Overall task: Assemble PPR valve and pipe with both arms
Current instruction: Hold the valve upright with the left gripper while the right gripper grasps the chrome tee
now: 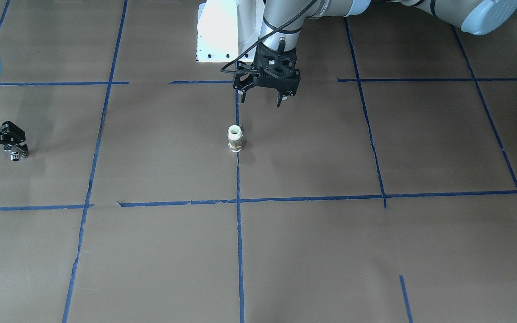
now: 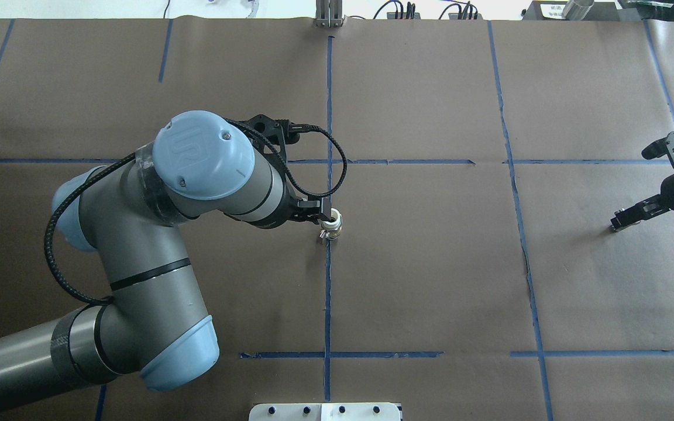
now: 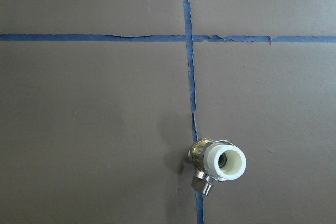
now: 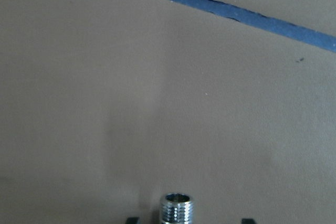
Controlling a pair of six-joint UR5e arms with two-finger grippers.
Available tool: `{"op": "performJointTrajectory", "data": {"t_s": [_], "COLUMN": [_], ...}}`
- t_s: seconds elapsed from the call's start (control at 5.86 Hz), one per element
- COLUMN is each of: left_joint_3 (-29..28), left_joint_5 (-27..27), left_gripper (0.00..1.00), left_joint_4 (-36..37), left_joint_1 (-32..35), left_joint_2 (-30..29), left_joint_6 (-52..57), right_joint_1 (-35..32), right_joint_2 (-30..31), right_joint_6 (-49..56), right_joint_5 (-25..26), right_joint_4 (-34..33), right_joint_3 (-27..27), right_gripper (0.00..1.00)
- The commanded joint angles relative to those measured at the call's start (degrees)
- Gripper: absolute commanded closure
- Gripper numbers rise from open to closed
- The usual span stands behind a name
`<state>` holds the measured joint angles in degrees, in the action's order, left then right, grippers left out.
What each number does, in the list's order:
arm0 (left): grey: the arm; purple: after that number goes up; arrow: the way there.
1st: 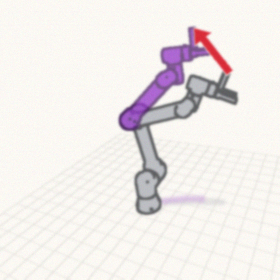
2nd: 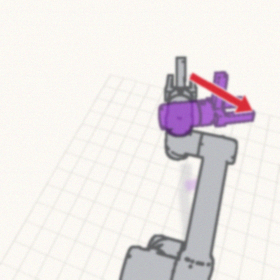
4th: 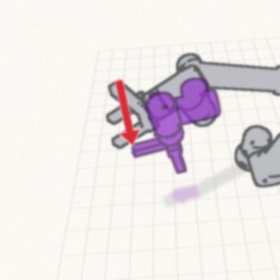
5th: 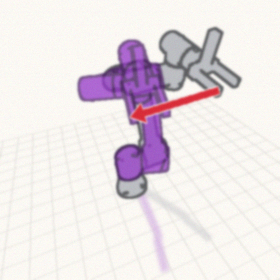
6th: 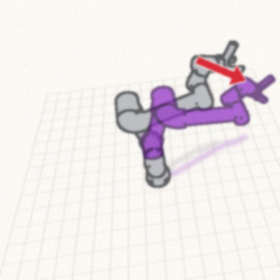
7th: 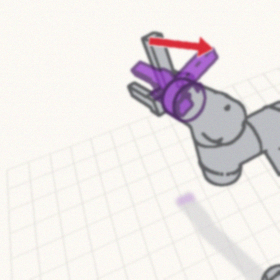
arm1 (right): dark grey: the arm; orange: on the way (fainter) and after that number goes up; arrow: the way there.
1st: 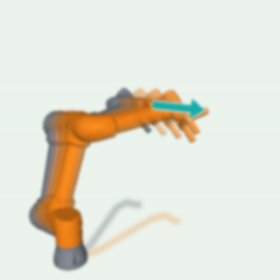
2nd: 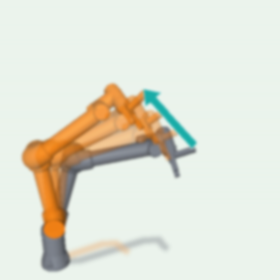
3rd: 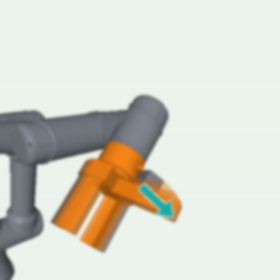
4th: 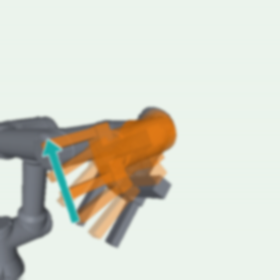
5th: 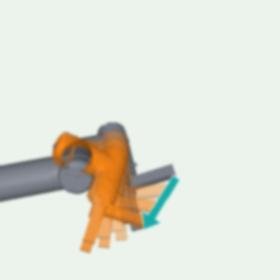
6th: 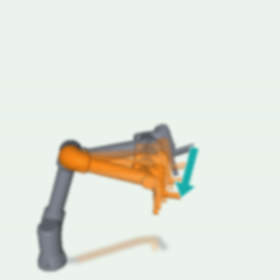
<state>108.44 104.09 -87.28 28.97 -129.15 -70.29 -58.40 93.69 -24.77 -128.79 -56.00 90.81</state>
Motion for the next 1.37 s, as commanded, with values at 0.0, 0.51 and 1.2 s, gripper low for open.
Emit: {"op": "performJointTrajectory", "data": {"t_s": [0.0,0.51,1.2], "left_joint_3": [1.3,2.5,8.1], "left_joint_5": [0.1,0.1,0.1], "left_gripper": [0.08,0.08,0.08], "left_joint_4": [-0.1,-0.1,-3.4], "left_joint_1": [-0.1,0.0,0.2], "left_joint_2": [1.7,1.8,12.6], "left_joint_6": [0.1,0.1,0.7], "right_joint_1": [0.1,2.4,18.2], "right_joint_2": [0.0,-2.2,-32.0], "right_joint_6": [-0.2,-14.2,-60.6], "right_joint_5": [-0.1,-3.1,5.4], "right_joint_4": [0.1,-0.8,-12.8], "right_joint_3": [1.1,10.1,13.4], "right_gripper": [1.00,1.00,1.00]}}
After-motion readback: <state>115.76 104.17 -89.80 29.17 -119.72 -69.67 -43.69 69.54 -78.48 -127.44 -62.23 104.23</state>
